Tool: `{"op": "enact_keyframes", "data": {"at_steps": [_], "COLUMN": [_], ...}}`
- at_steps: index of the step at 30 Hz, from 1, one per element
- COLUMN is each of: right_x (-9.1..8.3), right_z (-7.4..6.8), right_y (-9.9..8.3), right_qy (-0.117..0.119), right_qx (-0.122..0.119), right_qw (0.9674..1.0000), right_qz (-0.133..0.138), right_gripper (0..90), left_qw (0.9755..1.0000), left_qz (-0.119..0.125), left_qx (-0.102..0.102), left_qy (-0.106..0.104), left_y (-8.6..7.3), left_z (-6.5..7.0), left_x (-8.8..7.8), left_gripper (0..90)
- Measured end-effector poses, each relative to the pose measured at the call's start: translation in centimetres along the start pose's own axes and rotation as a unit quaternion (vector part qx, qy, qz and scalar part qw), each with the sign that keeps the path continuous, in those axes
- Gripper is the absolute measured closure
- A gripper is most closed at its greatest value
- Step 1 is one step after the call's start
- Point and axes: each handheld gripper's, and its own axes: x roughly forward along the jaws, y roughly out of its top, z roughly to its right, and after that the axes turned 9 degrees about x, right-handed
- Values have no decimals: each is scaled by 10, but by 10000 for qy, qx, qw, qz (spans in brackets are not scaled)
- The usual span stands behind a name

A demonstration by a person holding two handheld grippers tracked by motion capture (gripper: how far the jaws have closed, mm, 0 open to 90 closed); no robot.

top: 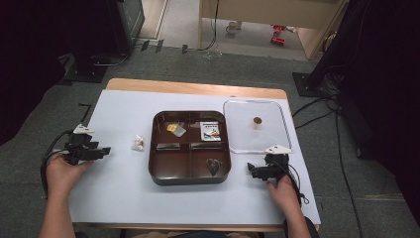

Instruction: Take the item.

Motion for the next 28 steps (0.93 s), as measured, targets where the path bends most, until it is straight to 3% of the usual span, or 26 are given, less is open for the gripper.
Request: {"op": "enact_keyframes", "data": {"at_steps": [2,5,9,12,18,22,24,28], "right_x": [0,0,0,0,0,0,0,0], "right_z": [0,0,0,0,0,0,0,0], "right_y": [0,0,0,0,0,0,0,0], "right_qy": [-1,0,0,0,0,-1,0,-1], "right_qx": [1,0,0,0,1,1,0,0], "right_qw": [10000,10000,10000,10000,10000,10000,10000,10000], "right_qz": [-1,-2,-1,-1,-2,-2,-1,-1], "right_gripper": [0,0,0,0,0,0,0,0], "left_qw": [10000,10000,10000,9998,9996,9992,9979,9970], "left_qz": [26,-87,11,167,248,375,595,706], "left_qx": [-72,0,-5,-8,85,130,196,170], "left_qy": [-57,-42,-74,-120,-100,-34,190,271], "left_y": [-1,-3,-6,-9,-12,-15,-21,-24], "left_z": [-1,0,1,3,7,11,19,21], "left_x": [1,5,5,6,8,10,13,13], "left_gripper": [423,413,395,326,248,212,184,161]}}
